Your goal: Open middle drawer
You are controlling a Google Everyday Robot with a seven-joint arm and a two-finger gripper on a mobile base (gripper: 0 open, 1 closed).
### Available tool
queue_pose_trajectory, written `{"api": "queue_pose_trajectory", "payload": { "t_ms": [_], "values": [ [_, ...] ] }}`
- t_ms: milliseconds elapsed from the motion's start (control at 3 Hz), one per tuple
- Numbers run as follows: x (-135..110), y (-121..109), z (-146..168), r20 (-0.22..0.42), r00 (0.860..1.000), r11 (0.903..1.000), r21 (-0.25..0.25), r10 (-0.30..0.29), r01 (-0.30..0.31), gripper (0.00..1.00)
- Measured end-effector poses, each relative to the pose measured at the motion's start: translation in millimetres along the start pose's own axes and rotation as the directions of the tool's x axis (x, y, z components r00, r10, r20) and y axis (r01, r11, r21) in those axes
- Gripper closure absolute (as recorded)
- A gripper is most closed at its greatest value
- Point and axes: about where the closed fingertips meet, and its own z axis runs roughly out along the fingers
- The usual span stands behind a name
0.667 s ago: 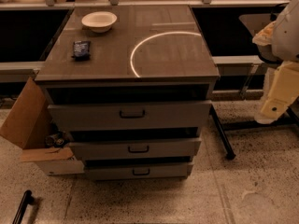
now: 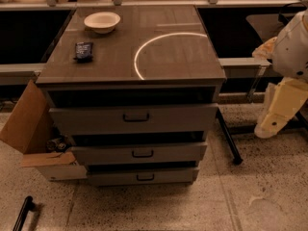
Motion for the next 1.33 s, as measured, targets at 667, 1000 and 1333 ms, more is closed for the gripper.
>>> {"api": "queue_pose_trajectory", "payload": {
  "t_ms": [667, 1000, 1333],
  "values": [
    [-26.6, 70.9, 119.9, 0.191, 0.98, 0.9804, -0.197, 0.048, -0.01, 0.0],
    [-25.4, 82.4, 131.5, 0.184, 0.982, 0.9753, -0.221, 0.054, -0.012, 0.0],
    [-25.3, 82.5, 131.7, 0.183, 0.982, 0.9753, -0.221, 0.053, -0.012, 0.0]
  ]
}}
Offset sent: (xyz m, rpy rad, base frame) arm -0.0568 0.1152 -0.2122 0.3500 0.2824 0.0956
